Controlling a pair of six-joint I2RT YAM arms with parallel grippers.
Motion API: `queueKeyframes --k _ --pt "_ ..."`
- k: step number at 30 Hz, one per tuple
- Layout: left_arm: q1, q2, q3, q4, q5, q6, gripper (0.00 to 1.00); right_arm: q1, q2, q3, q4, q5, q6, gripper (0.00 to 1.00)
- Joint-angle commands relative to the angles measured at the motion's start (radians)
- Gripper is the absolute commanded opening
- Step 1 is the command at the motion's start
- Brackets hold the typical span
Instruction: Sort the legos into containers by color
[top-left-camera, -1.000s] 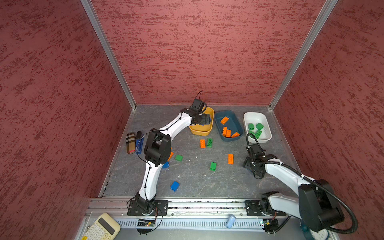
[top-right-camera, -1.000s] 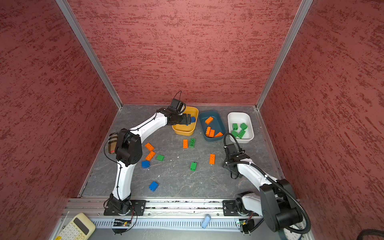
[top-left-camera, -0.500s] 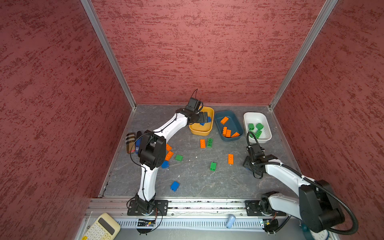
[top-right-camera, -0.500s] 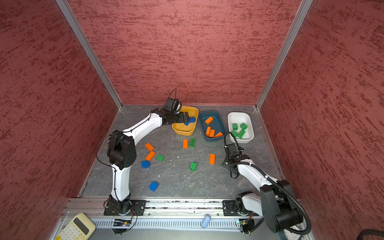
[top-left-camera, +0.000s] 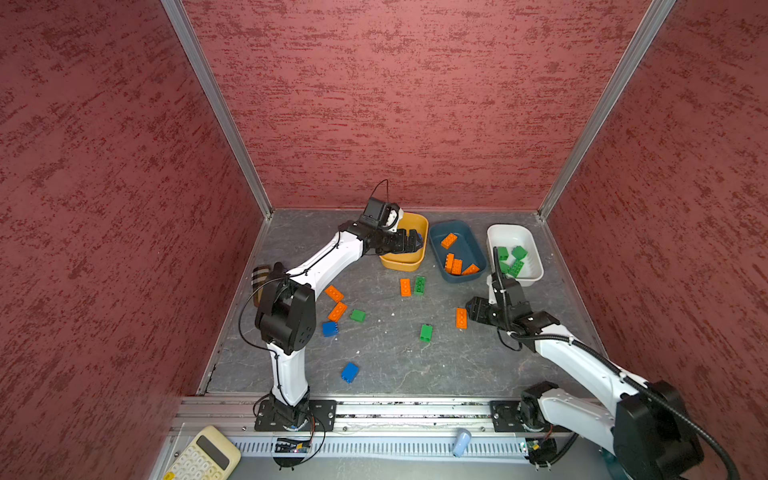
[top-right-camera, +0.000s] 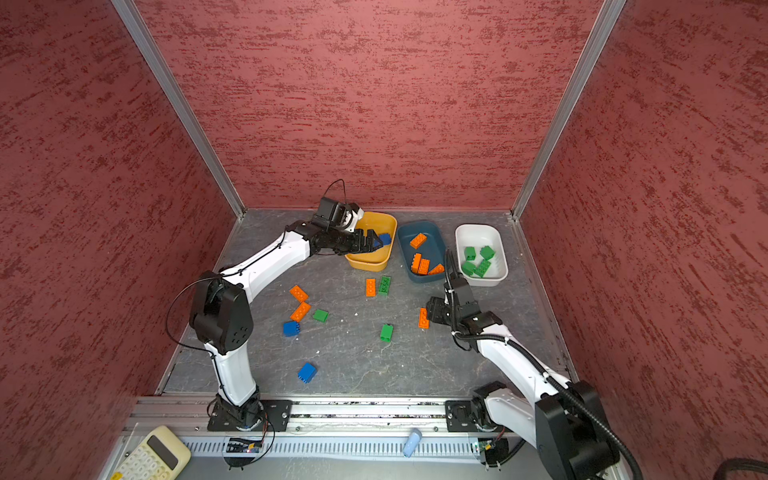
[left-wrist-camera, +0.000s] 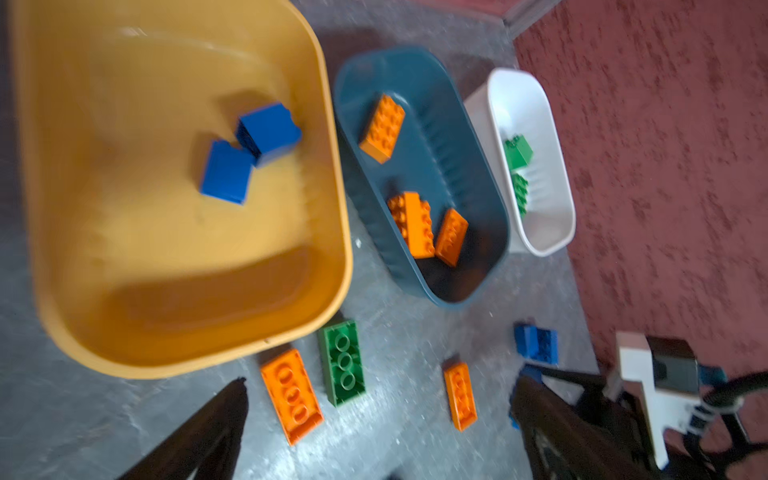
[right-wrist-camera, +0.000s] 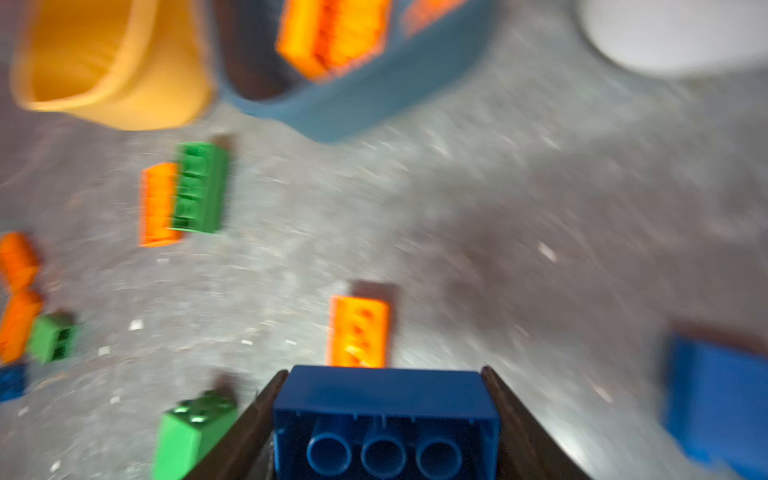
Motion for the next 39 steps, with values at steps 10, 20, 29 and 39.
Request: queueKeyframes --k 10,20,29,39 --pt "-0.072 -0.086 -0.119 -0.045 0.175 0.095 1.00 0.094 0.200 0.093 0.481 -0.322 -0.453 0.55" --pt "-0.081 -0.039 -0.103 -0.092 0.186 0.133 0.80 0.135 0.305 0.138 0.639 -0.412 -0.561 0.55" --pt "-0.079 -0.003 -0.083 -0.138 0.192 0.174 0.49 0.144 0.418 0.233 0.676 -0.445 -0.575 0.56" --pt "-0.044 0.023 -0.033 -0.131 0.047 0.134 0.16 0.146 0.491 0.296 0.668 -0.420 -0.552 0.64"
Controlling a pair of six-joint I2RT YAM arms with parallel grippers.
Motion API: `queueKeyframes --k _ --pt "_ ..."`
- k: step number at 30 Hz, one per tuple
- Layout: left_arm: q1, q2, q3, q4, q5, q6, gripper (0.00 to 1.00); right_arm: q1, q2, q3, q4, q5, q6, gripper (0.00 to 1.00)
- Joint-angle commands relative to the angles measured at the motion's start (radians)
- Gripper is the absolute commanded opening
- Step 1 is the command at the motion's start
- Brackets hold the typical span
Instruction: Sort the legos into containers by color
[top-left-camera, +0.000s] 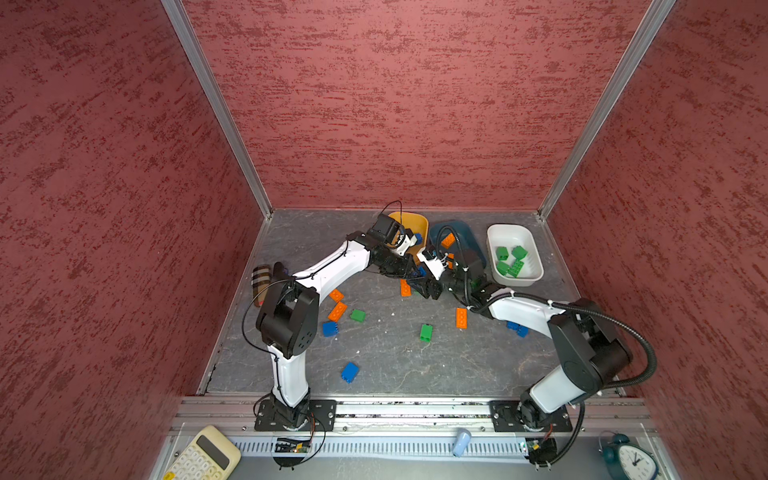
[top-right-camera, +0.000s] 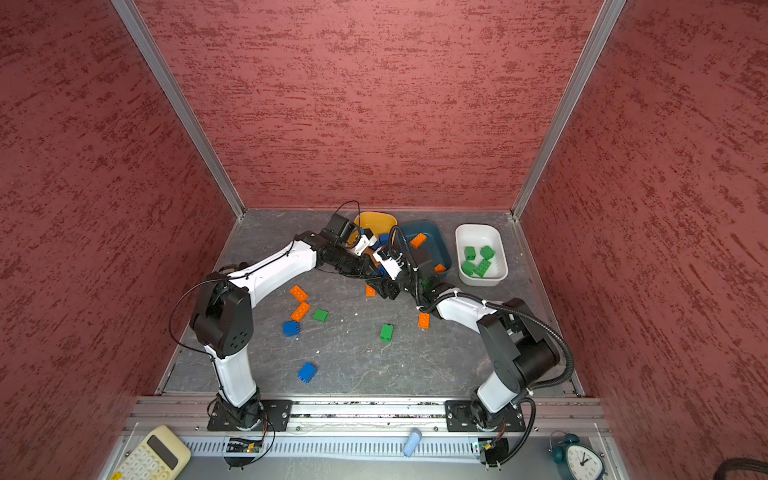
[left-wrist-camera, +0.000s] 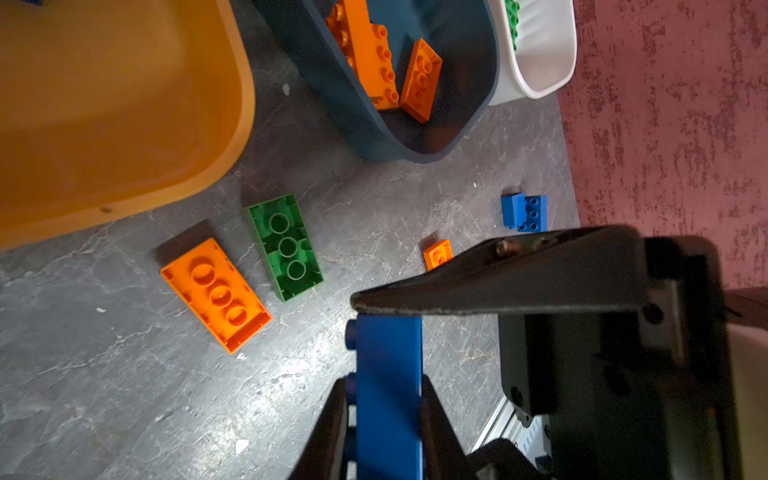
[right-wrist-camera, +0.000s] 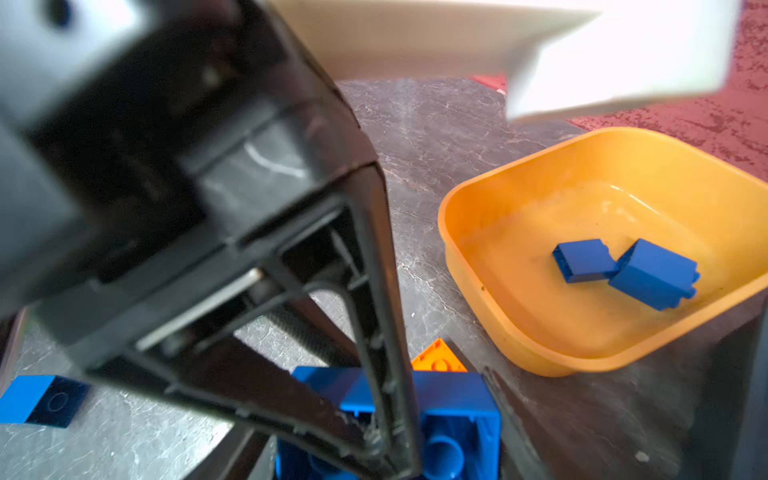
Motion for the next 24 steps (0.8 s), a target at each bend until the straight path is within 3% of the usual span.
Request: queueKeyframes --k 1,2,3,9,18,24 --pt "0.012 0.015 0.032 0.008 -0.075 -0.004 0.15 0.006 -0.009 0.035 0.056 0.003 0.002 0.70" --pt "0.014 0.013 0.036 0.011 -0.112 -0.004 0.15 0.006 -0.014 0.033 0.050 0.022 0.008 0.97" --pt "0.015 0.011 0.042 0.013 -0.148 -0.004 0.15 0.006 -0.022 0.027 0.050 0.059 0.016 0.99" --pt "0.023 0.036 0.093 -0.001 -0.352 -0.020 0.15 0.006 -0.111 -0.098 0.172 0.370 0.144 0.99" --pt "0.053 0.177 0.275 -0.043 -0.537 -0.009 0.16 -0.002 -0.244 -0.101 -0.179 0.710 0.487 0.99" --pt "0.057 0.340 0.469 -0.063 -0.696 0.010 0.17 -0.017 -0.366 -0.172 -0.257 0.769 0.615 0.99"
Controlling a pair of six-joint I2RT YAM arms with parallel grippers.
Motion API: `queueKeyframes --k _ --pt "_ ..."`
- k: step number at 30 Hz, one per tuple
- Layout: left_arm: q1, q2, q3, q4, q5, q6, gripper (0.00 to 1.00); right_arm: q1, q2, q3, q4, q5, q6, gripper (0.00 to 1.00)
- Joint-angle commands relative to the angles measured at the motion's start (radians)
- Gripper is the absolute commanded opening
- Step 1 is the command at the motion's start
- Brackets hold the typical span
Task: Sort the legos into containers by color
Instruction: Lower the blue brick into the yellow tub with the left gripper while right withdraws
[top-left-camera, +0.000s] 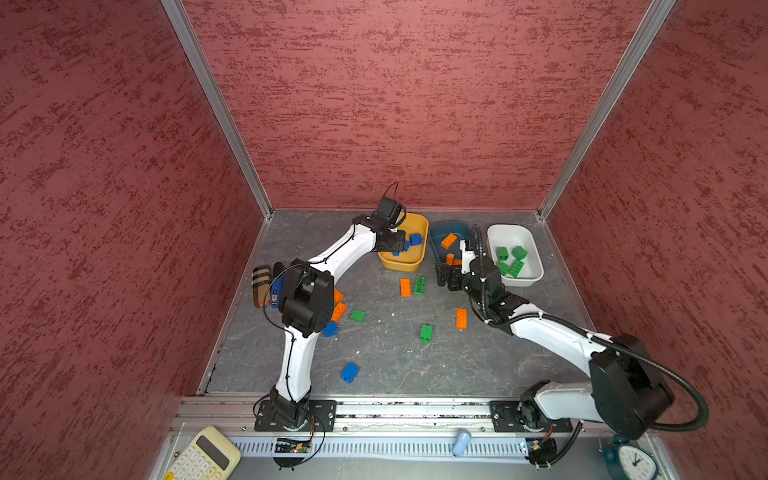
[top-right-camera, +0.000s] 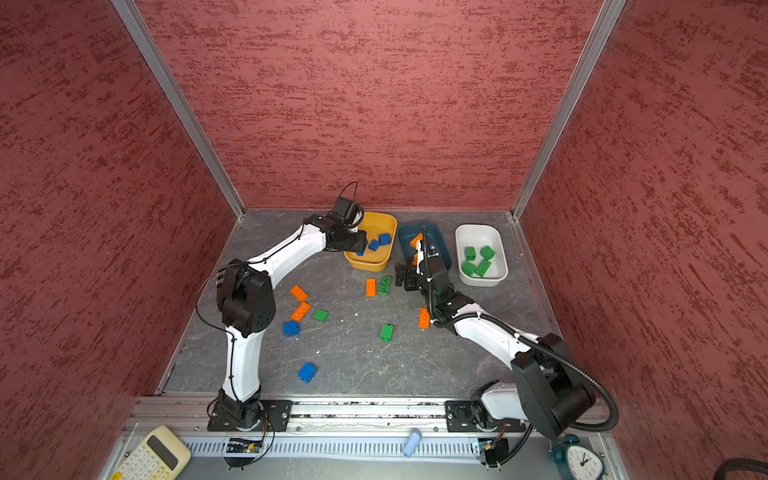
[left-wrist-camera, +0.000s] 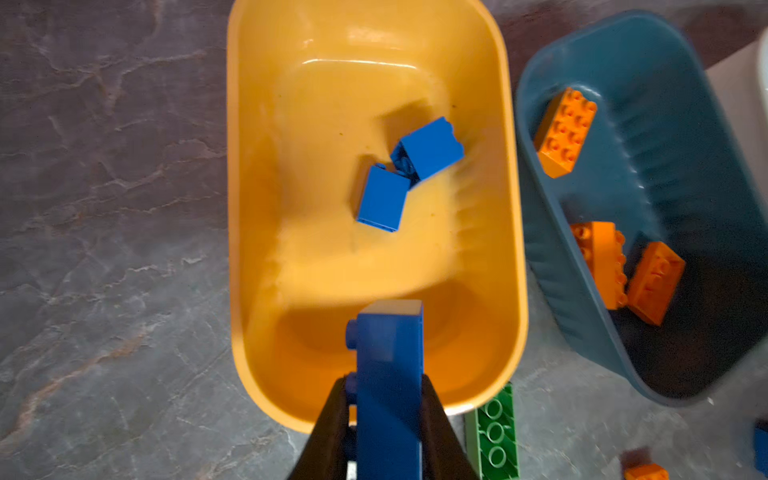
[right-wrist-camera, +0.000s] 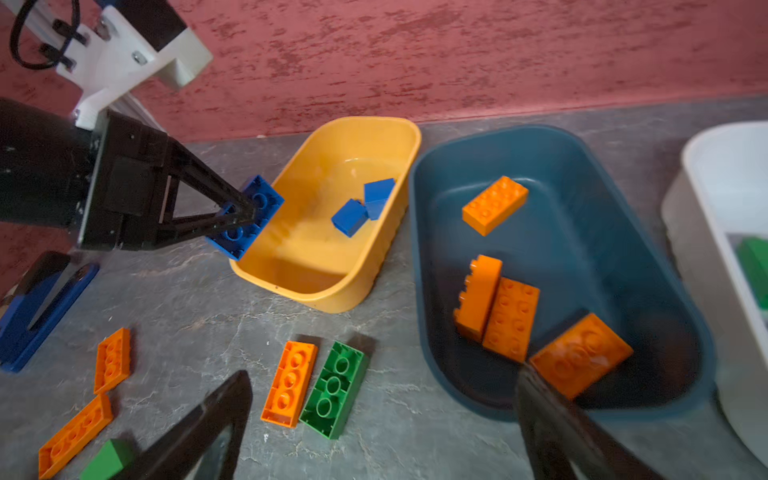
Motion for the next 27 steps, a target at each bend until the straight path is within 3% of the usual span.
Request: queueKeyframes --k 1,12,18,21,27 --pt "0.003 0.092 0.122 -0.024 -0.127 0.026 0.17 -0.008 -0.068 -0.037 -0.092 0.092 0.116 0.99" --pt "0.024 0.380 0.478 -0.006 -0.111 0.018 0.25 -0.011 -0.214 -0.165 -0.306 0.121 0.266 0.99" --pt "0.034 0.457 0.528 0.096 -0.114 0.010 0.32 -0.011 -0.276 -0.210 -0.361 0.016 0.295 0.97" --pt "0.036 0.473 0.540 0.107 -0.090 0.007 0.45 -0.009 -0.259 -0.203 -0.395 -0.051 0.305 0.96" --pt "0.032 0.447 0.539 0.085 -0.046 0.017 0.73 -0.006 -0.190 -0.182 -0.470 -0.060 0.329 0.95"
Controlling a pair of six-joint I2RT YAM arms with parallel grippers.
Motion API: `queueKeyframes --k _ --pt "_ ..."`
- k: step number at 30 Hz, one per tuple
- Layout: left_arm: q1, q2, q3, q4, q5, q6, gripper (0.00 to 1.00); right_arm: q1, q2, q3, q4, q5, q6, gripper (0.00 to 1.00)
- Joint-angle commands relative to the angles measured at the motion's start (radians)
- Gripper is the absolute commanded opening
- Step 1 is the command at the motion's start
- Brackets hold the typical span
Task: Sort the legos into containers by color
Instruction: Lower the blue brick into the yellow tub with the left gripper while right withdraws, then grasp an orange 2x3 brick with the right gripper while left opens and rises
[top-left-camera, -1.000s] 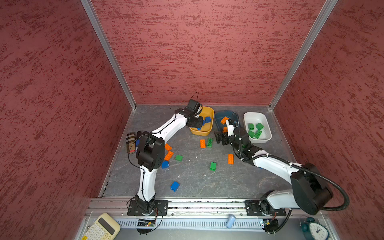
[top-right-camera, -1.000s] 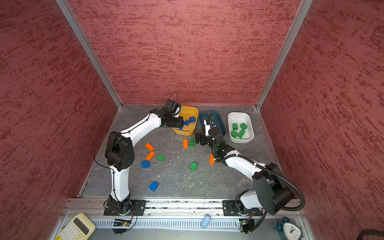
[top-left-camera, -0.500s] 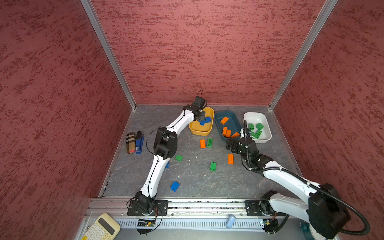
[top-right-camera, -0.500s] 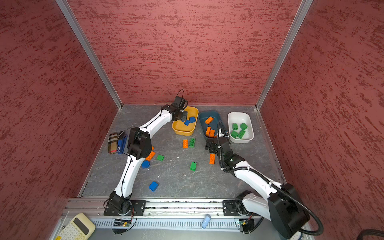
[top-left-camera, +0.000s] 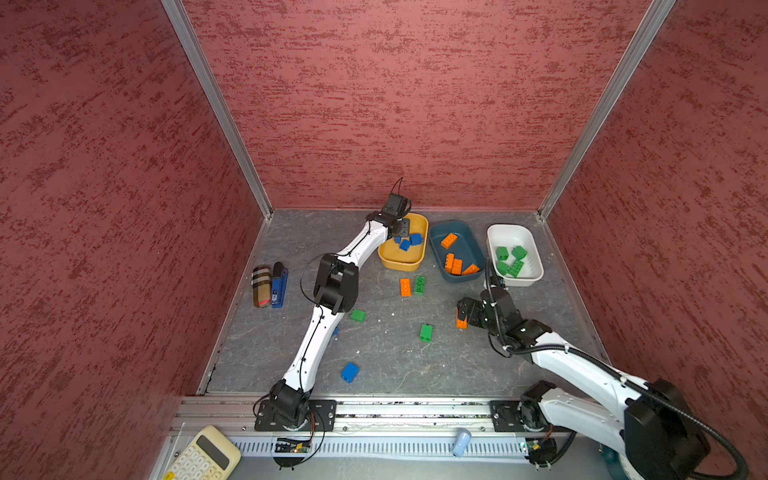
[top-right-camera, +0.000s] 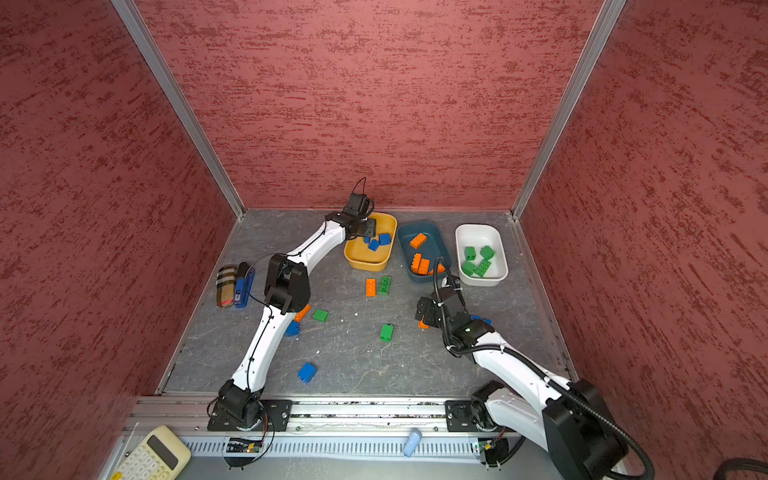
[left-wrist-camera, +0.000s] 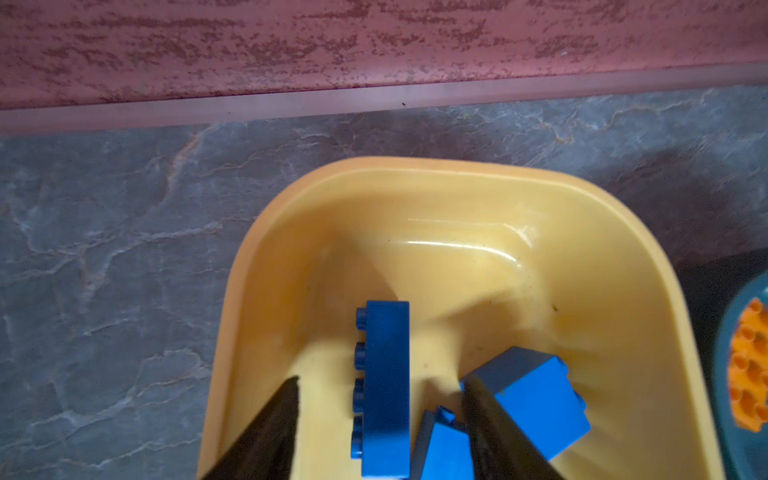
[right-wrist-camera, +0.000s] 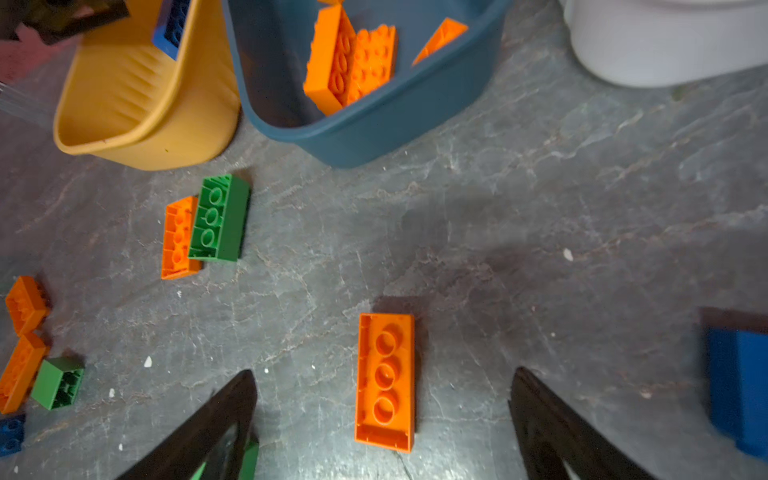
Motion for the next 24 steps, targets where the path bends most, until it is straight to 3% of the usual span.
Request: queueKeyframes --k 1,6,9,13,18,24 --pt "-0.007 -0.016 0.019 0.007 0.026 0.013 0.76 -0.002 0.038 0.027 -0.065 -0.046 0.033 0.95" --pt "-0.020 -0.094 -0.040 0.003 0.039 0.022 0.91 0.013 0.120 0.075 -0.109 -0.067 0.048 0.93" --pt "-0.025 -0.173 -0.136 0.031 0.063 0.020 1.00 0.031 0.178 0.109 -0.163 -0.052 0.072 0.86" --pt "-0.026 -0.299 -0.309 0.107 0.103 0.016 0.99 0.065 0.228 0.139 -0.193 -0.053 0.068 0.77" --pt "-0.028 -0.460 -0.551 0.224 0.144 -0.009 1.00 0.089 0.263 0.171 -0.238 0.027 0.109 0.66" --pt "-0.027 -0.598 -0.735 0.289 0.144 -0.040 0.99 0.101 0.348 0.232 -0.256 0.048 0.079 0.57"
